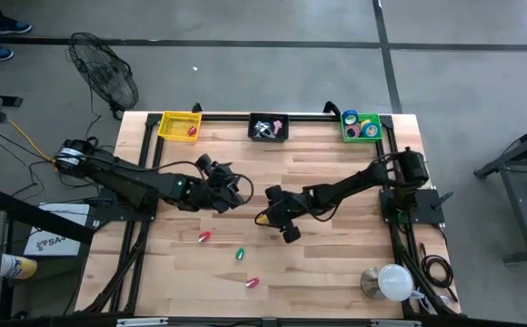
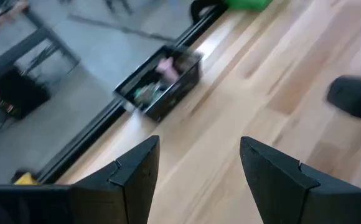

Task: Pick and place Stapler, Stapler remover, tape
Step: Put the yellow stapler into the yellow bin

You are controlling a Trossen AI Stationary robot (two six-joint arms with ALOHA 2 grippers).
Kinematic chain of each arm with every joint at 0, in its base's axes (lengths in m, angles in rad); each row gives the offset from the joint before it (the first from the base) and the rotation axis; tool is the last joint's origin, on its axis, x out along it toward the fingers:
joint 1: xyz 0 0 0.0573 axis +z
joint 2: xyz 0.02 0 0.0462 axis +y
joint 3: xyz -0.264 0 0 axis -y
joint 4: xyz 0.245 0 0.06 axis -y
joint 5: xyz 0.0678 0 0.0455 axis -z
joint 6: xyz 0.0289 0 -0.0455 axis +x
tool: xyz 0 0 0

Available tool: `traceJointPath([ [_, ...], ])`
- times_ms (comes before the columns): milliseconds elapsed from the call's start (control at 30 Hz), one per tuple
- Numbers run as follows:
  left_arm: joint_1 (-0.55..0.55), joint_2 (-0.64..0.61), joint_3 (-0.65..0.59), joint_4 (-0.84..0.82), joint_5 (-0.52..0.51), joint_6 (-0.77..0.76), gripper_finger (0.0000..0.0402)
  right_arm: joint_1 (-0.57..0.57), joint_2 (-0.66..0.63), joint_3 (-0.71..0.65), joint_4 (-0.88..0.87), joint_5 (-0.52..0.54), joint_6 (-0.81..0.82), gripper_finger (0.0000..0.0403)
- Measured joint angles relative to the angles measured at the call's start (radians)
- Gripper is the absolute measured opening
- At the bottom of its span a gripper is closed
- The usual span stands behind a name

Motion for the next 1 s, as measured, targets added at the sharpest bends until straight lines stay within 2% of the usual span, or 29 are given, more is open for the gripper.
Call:
traceJointPath([
  [100,0.000,-0.001,-0.003,-0.090,-0.025,-0.100,0.0218,-0.005,0.004,0.002,0.000,0.004,0.000,0.0186],
  [267,0.000,-0.010,-0.078,-0.101,-0.047,-0.172,0.0218,-0.011,0.004,0.002,-0.005,0.023,0.000,0.0186],
  [433,0.000,-0.073,-0.156,-0.093,-0.047,-0.230,0.0218,-0.012,0.004,0.002,-0.007,0.016,0.003,0.0186],
  [600,0.000,-0.179,-0.297,0.049,-0.008,-0.235,0.0218,-0.012,0.012,0.002,-0.007,-0.002,0.004,0.0186],
  [800,0.000,-0.319,-0.484,0.313,0.108,-0.132,0.0218,-0.013,0.031,0.000,0.001,0.000,0.002,0.0186],
  [1000,0.000,-0.397,-0.562,0.468,0.185,-0.051,0.0218,-0.025,0.037,0.001,-0.002,-0.018,0.003,0.0185],
])
